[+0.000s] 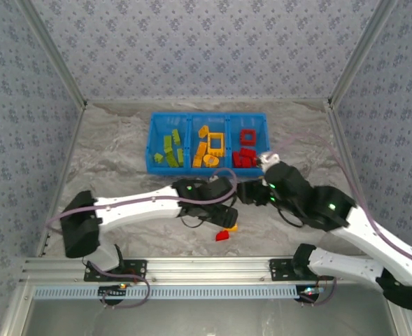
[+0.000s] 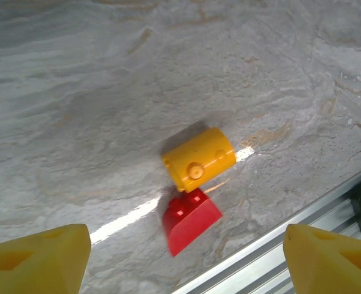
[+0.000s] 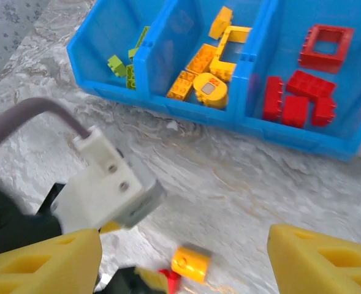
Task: Sort the legos into containers by color
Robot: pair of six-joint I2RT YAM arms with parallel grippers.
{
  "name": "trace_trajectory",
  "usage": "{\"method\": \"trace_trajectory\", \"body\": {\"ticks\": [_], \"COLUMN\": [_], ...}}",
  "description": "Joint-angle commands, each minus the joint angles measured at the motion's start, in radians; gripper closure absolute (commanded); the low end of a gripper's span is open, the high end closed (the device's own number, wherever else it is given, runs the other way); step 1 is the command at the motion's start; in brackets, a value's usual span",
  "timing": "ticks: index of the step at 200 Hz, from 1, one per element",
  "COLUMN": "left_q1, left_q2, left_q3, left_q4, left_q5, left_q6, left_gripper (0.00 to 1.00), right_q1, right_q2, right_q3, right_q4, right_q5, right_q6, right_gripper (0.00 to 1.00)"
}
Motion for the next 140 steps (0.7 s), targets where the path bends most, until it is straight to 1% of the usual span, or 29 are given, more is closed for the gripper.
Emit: {"method": "trace_trajectory", "body": {"ticks": [1, 16, 26, 37, 60, 77, 96, 116, 140], "left_q1": [-0.028, -0.056, -0.074, -0.082, -0.083, -0.081, -0.074, -0.063, -0.047], "left_q2": [0.128, 0.227, 0.287, 0.343, 0.408, 0.437, 0.460, 0.476, 0.492], "left_q3": [0.127, 0.243, 0.315, 0.366, 0.388, 0.394, 0.390, 0.372, 0.366], "left_q4": [-0.142, -0.239, -0.306, -0.352, -0.352, -0.349, -0.326, -0.287, -0.256], "left_q5": [-0.032, -0.066, -0.094, -0.098, -0.061, -0.054, -0.023, 0.004, 0.020], "left_q6": [-0.069, -0.094, -0.111, -0.128, -0.158, -0.166, -0.174, -0.175, -0.168], "left_gripper": [0.16, 0.15, 0.13, 0.11, 0.11, 0.11, 0.12, 0.17, 0.26], "right_q1": [0.038, 0.045, 0.052, 0.059, 0.073, 0.074, 0.073, 0.073, 0.073], "right_q2": [-0.091, -0.122, -0.138, -0.157, -0.210, -0.231, -0.237, -0.235, -0.233], "right_q3": [0.008, 0.031, 0.034, 0.033, 0.023, 0.042, 0.068, 0.069, 0.068], "right_q4": [-0.089, -0.123, -0.113, -0.094, -0.058, -0.089, -0.118, -0.122, -0.116], "right_q5": [-0.030, -0.016, -0.025, -0.031, -0.029, 0.012, 0.038, 0.045, 0.046], "right_q6": [0.033, 0.030, 0.013, -0.001, -0.021, -0.020, -0.029, -0.039, -0.034], "right_gripper": [0.25, 0.26, 0.26, 0.26, 0.26, 0.26, 0.26, 0.25, 0.25]}}
